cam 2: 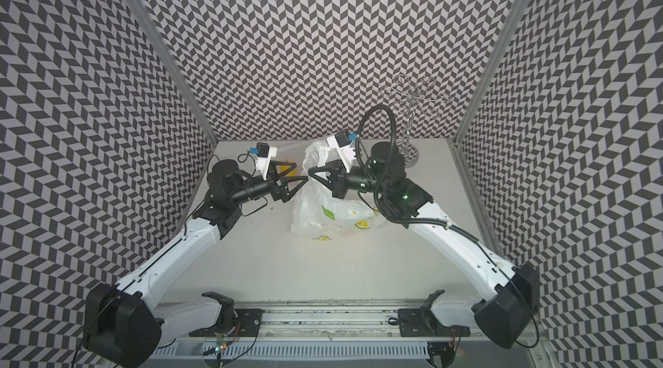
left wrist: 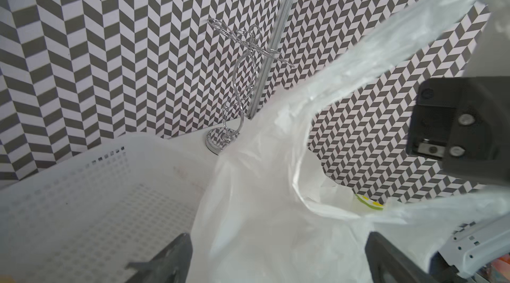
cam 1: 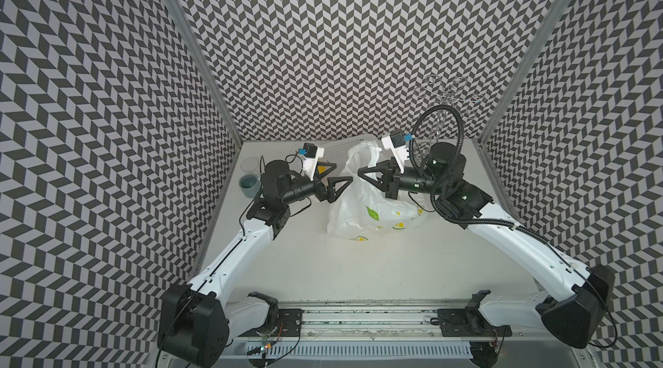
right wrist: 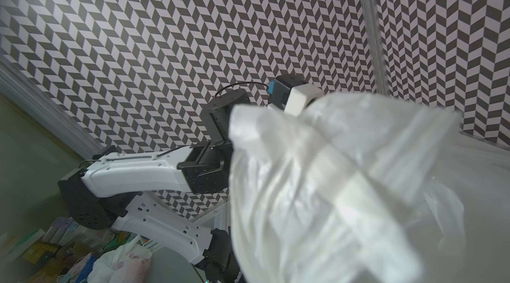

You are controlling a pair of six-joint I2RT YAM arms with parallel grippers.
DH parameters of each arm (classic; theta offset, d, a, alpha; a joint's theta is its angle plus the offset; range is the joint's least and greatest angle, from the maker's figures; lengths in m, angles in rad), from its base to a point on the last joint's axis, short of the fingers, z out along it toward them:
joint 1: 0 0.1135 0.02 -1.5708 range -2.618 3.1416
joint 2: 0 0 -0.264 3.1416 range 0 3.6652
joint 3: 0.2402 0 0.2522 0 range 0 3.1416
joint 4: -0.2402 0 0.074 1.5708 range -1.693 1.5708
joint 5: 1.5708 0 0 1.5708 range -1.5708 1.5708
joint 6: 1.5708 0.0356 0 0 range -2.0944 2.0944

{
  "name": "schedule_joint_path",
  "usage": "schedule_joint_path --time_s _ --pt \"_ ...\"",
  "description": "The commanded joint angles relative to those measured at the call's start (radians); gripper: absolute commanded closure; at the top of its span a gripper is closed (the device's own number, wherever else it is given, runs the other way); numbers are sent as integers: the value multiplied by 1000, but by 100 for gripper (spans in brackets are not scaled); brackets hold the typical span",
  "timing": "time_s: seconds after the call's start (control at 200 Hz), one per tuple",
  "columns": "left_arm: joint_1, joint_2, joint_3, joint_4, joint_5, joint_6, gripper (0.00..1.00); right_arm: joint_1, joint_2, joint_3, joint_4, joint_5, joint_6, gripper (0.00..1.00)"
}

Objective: Place the peach into a plastic bag & tie a knot
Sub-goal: Adjust the plastic bag at the center of the board.

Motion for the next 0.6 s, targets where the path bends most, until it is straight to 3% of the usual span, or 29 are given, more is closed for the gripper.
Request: schedule_joint_path --time_s 0.0,0.13,0.235,0.411,0.596 --pt "44 28 56 211 162 45 1 -17 -30 0 19 -99 -23 95" --pt "94 78 33 415 386 -61 1 -47 -45 -11 18 -162 -18 95" --pt "91 121 64 500 494 -89 1 -60 -52 -26 45 -201 -2 96" --pt "4 214 193 328 533 74 1 -63 -41 -22 61 -227 1 97" --pt "-72 252 185 362 641 29 1 -80 -41 -16 79 -173 21 99"
